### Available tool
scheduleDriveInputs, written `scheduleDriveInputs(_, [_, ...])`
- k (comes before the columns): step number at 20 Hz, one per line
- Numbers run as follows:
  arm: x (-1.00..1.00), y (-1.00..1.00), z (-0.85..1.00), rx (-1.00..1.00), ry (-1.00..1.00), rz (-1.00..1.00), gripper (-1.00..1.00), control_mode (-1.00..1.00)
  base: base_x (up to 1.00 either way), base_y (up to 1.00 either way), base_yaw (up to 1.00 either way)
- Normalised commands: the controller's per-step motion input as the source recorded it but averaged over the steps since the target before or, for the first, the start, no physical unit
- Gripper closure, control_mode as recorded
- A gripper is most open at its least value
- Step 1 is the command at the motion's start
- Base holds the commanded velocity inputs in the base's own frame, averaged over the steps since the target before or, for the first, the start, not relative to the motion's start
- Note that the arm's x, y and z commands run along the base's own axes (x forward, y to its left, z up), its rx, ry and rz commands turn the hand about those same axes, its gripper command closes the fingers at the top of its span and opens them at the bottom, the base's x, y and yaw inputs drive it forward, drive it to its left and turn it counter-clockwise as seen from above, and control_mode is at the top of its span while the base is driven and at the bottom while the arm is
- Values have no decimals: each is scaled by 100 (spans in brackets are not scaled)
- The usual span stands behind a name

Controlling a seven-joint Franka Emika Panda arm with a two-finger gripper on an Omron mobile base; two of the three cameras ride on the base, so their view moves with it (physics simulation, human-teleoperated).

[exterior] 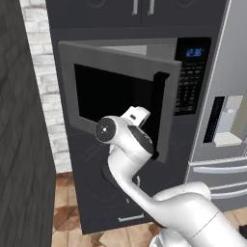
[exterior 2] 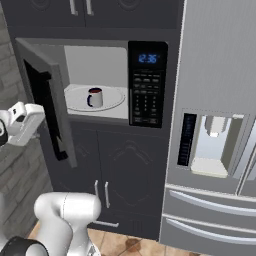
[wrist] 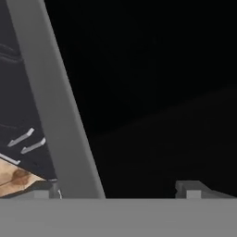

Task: Place the microwavable item in the microwave. Then, close the microwave door and press the start button.

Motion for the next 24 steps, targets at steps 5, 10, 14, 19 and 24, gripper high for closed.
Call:
scheduleDriveInputs(5, [76, -38, 6, 7, -10, 2, -100, -100, 0, 0, 0])
scheduleDriveInputs(10, [92, 0, 2, 6, -15, 10, -100, -100, 0, 0, 0])
scheduleDriveInputs(14, [96, 0, 0, 6, -8, 11, -100, -100, 0, 0, 0])
scheduleDriveInputs(19, [76, -6, 8, 5, -2, 9, -100, -100, 0, 0, 0])
scheduleDriveInputs(24, [64, -14, 18, 4, 0, 5, -100, -100, 0, 0, 0])
